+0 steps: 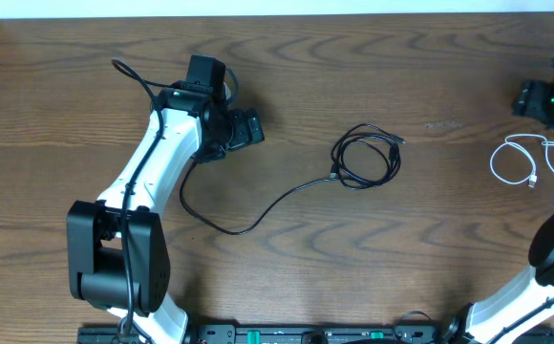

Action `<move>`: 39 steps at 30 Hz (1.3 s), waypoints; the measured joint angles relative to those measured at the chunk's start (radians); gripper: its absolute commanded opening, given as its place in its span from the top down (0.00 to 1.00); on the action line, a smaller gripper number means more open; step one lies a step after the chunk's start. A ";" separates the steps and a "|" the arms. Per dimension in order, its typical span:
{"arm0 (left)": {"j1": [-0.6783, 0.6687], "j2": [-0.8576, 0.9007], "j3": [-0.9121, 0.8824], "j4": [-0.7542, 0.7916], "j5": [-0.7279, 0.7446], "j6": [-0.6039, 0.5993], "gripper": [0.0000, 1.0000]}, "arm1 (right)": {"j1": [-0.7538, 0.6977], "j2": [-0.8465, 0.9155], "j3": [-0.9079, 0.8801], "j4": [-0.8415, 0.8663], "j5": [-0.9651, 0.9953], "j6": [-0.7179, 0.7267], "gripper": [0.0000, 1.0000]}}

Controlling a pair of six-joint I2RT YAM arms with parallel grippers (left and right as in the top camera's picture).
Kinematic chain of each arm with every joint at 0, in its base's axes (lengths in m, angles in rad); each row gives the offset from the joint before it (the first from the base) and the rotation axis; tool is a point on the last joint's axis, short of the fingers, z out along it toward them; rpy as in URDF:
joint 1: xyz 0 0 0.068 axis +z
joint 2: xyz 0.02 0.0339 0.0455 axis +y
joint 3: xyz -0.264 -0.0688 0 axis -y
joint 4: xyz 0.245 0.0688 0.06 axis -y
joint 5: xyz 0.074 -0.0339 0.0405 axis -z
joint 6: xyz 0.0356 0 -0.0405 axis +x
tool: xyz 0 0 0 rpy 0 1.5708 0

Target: Untangle cables

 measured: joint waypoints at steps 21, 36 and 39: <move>0.000 0.000 0.000 0.000 0.000 0.000 0.02 | -0.132 -0.002 -0.123 -0.065 -0.155 0.143 0.27; 0.000 0.000 0.000 0.000 0.000 0.000 0.02 | -0.097 -0.002 -0.108 0.130 -0.170 0.008 0.13; 0.000 0.000 0.000 0.000 0.000 0.000 0.02 | -0.129 -0.002 -0.107 0.128 -0.136 0.005 0.15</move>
